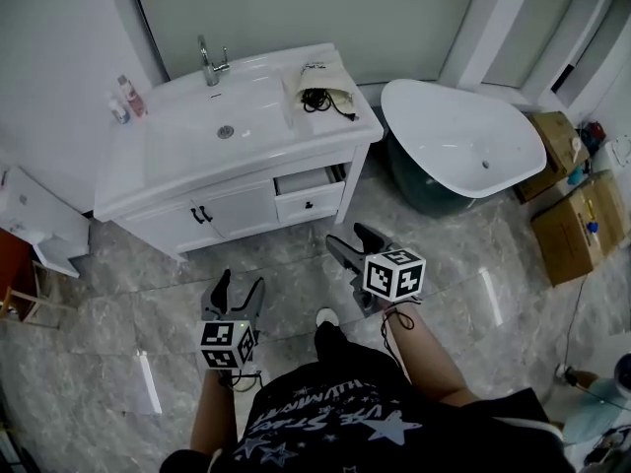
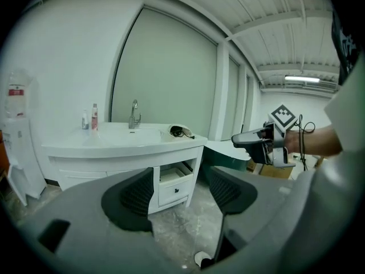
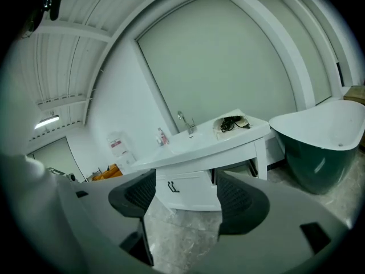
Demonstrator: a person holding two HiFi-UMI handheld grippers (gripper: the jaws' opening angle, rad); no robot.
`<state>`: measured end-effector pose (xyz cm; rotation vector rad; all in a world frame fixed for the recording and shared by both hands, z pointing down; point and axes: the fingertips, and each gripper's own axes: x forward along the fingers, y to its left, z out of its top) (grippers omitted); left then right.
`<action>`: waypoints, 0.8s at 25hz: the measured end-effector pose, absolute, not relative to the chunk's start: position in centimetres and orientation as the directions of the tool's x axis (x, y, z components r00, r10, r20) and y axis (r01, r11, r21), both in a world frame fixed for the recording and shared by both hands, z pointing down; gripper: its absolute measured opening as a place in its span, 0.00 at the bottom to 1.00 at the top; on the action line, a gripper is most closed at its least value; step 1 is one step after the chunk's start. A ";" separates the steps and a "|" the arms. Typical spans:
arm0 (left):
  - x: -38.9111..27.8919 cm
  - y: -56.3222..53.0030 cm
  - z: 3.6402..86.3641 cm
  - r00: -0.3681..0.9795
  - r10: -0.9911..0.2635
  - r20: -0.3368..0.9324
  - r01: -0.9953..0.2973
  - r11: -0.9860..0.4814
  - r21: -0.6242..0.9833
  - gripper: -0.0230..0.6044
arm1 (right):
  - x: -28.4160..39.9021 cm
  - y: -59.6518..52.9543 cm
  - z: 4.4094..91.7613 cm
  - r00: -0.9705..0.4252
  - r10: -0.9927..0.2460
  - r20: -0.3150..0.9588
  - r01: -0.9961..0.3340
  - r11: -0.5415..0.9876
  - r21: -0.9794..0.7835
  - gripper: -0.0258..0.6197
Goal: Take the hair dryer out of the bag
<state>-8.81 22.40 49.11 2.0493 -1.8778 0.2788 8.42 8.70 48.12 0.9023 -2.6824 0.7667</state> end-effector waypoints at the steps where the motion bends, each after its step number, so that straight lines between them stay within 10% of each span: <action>1: -8.8 21.0 49.0 0.101 -0.923 0.372 -0.991 -0.060 0.119 0.52 | 8.4 7.2 48.0 -0.794 -0.500 0.346 -0.607 0.679 -0.412 0.53; 20: -8.9 7.0 48.4 0.086 -0.928 0.362 -0.993 -0.048 0.111 0.52 | 7.0 -6.3 48.6 -0.815 -0.452 0.362 -0.575 0.702 -0.419 0.53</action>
